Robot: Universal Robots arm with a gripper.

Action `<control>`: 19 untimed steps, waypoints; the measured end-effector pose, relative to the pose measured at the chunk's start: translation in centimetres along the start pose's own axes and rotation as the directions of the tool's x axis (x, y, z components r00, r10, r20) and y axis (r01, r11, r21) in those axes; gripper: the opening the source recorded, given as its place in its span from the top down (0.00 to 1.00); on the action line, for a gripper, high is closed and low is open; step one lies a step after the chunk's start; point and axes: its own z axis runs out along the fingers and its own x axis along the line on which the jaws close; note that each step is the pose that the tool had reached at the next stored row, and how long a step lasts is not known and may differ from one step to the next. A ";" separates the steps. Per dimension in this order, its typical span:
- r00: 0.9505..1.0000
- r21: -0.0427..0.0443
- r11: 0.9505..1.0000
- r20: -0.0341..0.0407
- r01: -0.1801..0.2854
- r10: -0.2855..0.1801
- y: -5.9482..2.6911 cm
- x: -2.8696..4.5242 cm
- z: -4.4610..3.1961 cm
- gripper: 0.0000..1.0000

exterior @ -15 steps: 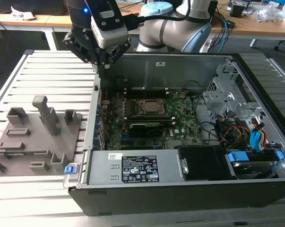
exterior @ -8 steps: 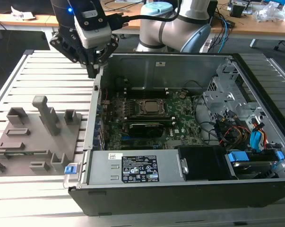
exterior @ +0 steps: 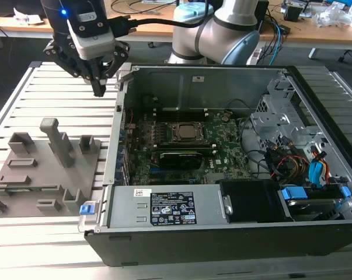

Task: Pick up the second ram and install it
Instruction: 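Reach for the second ram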

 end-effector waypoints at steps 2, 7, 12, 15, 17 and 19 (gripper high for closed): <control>1.000 0.000 1.000 0.000 0.000 0.000 -0.03 0.42 -0.01 0.89; 1.000 0.000 1.000 0.000 0.000 0.000 -0.13 1.74 -0.03 0.89; 1.000 0.000 1.000 0.000 0.000 0.000 -0.23 3.02 -0.04 0.89; 1.000 0.000 1.000 0.000 0.000 0.000 -0.30 3.92 -0.05 0.89; 1.000 0.000 1.000 0.000 0.000 0.000 -0.34 4.53 -0.06 0.89; 1.000 0.000 1.000 0.000 0.000 0.000 -0.38 5.09 -0.06 0.89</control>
